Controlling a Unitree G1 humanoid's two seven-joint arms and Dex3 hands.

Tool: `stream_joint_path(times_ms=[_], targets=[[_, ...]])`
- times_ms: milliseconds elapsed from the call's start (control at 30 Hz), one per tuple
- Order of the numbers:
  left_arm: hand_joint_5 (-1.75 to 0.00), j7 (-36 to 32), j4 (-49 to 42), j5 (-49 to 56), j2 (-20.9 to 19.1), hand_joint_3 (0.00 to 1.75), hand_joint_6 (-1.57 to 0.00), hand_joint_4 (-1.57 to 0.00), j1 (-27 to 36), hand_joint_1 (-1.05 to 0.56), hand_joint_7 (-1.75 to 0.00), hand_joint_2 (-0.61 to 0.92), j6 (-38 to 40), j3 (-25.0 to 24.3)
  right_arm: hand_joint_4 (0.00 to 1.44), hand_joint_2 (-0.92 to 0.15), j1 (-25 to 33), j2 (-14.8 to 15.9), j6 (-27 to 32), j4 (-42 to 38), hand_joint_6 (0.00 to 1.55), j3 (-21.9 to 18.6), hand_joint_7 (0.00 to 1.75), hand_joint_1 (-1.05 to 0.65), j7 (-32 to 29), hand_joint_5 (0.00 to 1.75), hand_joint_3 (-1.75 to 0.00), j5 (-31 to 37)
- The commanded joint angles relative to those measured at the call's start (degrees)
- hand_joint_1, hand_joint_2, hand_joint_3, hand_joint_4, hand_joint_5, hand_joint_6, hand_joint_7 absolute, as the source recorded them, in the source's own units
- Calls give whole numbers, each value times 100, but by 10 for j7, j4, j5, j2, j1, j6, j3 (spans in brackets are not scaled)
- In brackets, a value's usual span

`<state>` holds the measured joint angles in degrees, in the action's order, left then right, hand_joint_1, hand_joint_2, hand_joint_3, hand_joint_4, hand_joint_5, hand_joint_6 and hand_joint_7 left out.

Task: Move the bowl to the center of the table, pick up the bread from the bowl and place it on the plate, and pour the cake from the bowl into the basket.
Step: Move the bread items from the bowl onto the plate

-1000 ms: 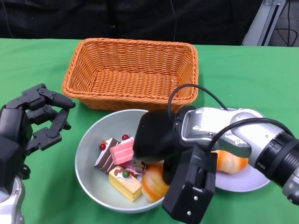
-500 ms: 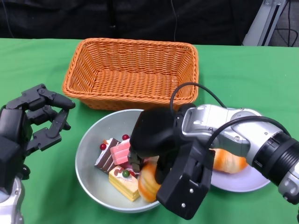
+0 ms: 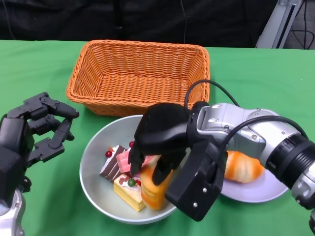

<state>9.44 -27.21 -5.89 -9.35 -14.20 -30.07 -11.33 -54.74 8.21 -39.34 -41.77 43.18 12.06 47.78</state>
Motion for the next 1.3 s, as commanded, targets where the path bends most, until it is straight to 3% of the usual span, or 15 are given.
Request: stream_joint_path(times_ms=[33, 367, 533, 733, 833, 1000, 1300], targets=[[-149, 3, 3, -5, -10, 78, -84, -79, 5, -9, -106, 71, -1, -3, 87, -92, -16, 1, -1, -12, 100, -10, 1, -35, -11, 115, -4, -3], [-147, 0, -1, 1, -12, 76, -84, -81, 4, -10, -106, 72, -5, -3, 82, -89, -23, 2, -4, -17, 105, -25, 3, -37, -20, 122, 0, -11], [-148, -3, -6, 6, -13, 76, -85, -82, 3, -11, -105, 71, -9, -3, 77, -89, -22, 2, -4, -15, 101, -29, 1, -39, -39, 121, 0, -8], [-148, -22, -14, 37, -18, 75, -84, -77, 1, -18, -109, 69, -25, 0, 73, -92, -24, 15, 13, 7, 88, -30, 0, -48, -43, 79, -17, 4], [-151, -33, -25, 56, -22, 70, -83, -73, -2, -23, -109, 70, -40, 0, 84, -92, -18, 16, 23, 14, 76, -37, 0, -49, -45, 41, -15, -1], [-157, -36, -39, 58, -25, 63, -82, -71, -7, -25, -109, 74, -53, 2, 87, -92, -6, 15, 33, 21, 72, -52, 0, -49, -35, 32, -14, -23], [-151, -25, -37, 38, -23, 58, -82, -78, -5, -24, -107, 77, -42, 3, 85, -92, 7, 26, 46, 43, 69, -64, 1, -49, -17, 26, -18, -43]])
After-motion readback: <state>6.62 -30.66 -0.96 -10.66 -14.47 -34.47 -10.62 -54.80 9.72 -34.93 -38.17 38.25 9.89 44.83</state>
